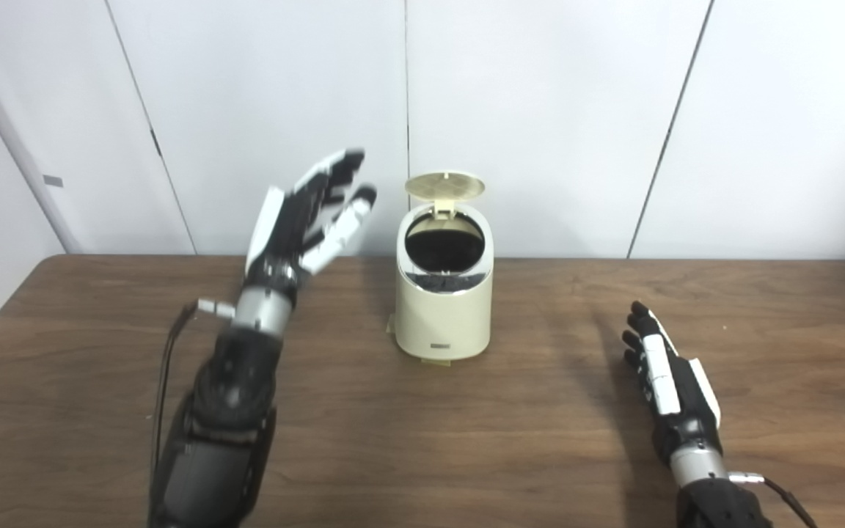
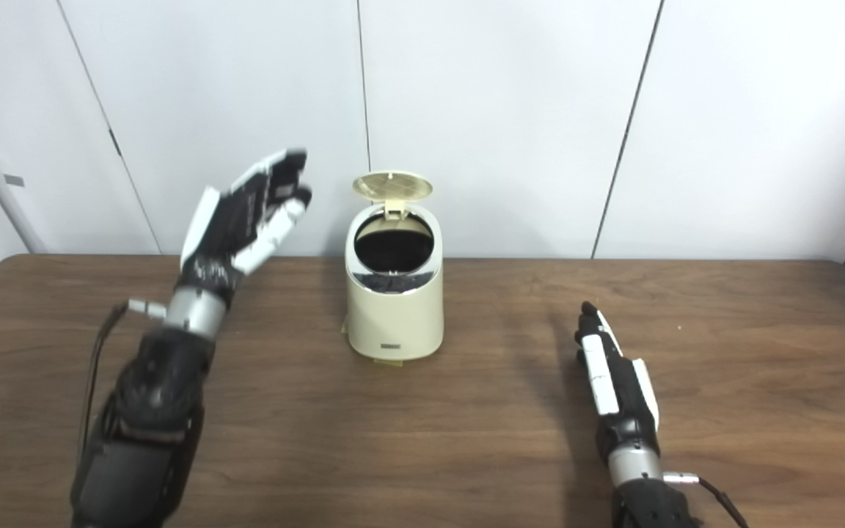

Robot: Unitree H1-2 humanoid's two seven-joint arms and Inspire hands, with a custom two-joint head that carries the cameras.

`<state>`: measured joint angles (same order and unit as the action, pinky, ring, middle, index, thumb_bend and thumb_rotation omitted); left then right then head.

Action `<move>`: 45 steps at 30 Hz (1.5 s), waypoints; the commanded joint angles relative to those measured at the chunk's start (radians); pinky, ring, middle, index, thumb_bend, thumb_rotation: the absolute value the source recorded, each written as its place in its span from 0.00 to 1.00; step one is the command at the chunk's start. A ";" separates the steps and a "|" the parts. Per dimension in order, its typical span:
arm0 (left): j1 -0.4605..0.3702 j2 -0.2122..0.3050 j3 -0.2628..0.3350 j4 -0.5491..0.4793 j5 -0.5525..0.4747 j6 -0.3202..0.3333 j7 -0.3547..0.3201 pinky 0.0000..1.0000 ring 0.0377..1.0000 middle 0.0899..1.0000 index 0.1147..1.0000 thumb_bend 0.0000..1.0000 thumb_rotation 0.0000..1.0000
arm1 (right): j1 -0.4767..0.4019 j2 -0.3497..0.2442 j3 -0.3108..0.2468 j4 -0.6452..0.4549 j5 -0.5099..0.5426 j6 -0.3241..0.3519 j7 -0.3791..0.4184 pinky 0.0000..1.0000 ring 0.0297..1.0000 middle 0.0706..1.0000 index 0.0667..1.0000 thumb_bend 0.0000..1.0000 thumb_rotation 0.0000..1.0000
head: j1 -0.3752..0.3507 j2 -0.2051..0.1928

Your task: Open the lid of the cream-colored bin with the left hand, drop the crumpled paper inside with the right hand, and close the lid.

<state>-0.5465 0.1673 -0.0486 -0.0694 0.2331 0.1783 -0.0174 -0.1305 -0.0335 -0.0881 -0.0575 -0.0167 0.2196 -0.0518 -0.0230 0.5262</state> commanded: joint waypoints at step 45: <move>-0.253 0.151 -0.331 0.198 0.519 -0.083 -0.178 0.79 0.91 0.86 0.55 0.62 0.73 | 0.009 -0.019 0.096 -0.047 -0.157 0.047 -0.022 0.79 0.82 0.90 0.92 0.55 1.00 | -0.017 0.031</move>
<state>-0.7598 0.3008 -0.3961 0.1645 0.7437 0.1057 -0.2007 -0.1195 -0.0526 -0.0026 -0.0926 -0.1677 0.2531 -0.0876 -0.0398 0.5568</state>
